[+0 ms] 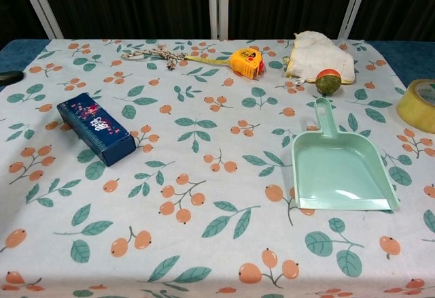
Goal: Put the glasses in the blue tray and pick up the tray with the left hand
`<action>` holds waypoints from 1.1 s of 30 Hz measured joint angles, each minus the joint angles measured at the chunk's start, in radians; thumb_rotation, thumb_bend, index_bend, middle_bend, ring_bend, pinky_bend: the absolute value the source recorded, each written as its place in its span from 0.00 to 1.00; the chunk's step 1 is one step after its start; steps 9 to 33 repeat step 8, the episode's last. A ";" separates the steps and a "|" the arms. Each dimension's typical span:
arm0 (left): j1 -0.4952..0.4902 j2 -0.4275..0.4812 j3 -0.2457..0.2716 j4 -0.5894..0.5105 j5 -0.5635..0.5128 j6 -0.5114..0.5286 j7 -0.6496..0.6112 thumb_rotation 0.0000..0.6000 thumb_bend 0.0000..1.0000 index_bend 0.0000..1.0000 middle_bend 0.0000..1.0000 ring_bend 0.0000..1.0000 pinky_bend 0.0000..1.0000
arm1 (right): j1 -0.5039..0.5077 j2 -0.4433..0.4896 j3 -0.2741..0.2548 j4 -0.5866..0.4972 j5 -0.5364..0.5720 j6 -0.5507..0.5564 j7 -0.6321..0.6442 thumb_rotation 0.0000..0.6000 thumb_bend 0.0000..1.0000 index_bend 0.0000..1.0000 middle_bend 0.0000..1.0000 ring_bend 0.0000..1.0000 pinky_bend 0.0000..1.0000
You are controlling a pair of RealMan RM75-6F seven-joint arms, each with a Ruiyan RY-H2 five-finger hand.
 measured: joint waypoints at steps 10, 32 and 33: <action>0.172 0.112 0.141 -0.005 0.153 0.118 -0.133 0.27 0.16 0.00 0.02 0.02 0.14 | -0.012 -0.029 -0.032 0.016 -0.029 0.034 0.000 1.00 0.18 0.00 0.00 0.00 0.00; 0.172 0.112 0.141 -0.005 0.153 0.118 -0.133 0.27 0.16 0.00 0.02 0.02 0.14 | -0.012 -0.029 -0.032 0.016 -0.029 0.034 0.000 1.00 0.18 0.00 0.00 0.00 0.00; 0.172 0.112 0.141 -0.005 0.153 0.118 -0.133 0.27 0.16 0.00 0.02 0.02 0.14 | -0.012 -0.029 -0.032 0.016 -0.029 0.034 0.000 1.00 0.18 0.00 0.00 0.00 0.00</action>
